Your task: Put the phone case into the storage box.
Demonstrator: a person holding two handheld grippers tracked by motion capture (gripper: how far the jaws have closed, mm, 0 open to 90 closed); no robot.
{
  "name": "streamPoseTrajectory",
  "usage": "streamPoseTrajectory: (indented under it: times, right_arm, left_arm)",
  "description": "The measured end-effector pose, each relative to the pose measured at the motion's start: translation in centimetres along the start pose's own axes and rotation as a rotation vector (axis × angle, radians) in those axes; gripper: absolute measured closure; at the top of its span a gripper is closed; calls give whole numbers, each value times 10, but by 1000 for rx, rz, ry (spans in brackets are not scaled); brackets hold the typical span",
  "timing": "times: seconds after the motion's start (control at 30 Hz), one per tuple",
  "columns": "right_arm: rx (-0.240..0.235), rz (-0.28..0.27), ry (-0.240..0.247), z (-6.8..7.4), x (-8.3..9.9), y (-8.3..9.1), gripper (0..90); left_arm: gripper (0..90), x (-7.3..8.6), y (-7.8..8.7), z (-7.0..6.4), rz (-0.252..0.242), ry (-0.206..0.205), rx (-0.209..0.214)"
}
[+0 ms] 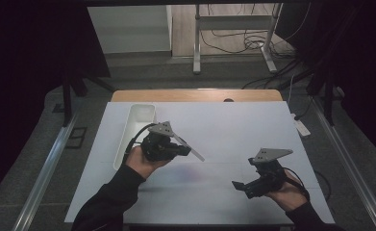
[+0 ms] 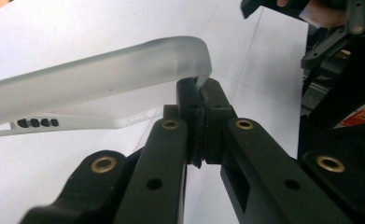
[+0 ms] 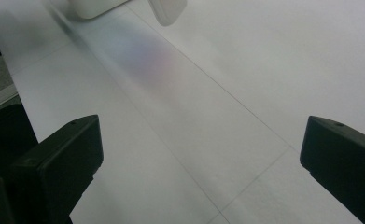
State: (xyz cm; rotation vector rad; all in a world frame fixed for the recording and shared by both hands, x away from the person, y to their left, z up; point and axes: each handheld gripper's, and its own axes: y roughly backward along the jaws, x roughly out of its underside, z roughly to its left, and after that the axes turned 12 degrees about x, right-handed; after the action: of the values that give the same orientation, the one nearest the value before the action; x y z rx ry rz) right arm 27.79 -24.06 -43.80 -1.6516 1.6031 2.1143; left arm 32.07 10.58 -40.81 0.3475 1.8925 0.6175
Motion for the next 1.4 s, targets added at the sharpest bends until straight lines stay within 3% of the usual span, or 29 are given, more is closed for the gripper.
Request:
streamPoseTrajectory:
  times: [0.8,1.4]
  right_arm:
    - [97,17,-57,-14,33,21,0]
    - [183,32,-133,-27,58,40,0]
  left_arm:
    - [884,-10,29,21,11,42,-102]
    - [884,-18,53,35,9,84,-167]
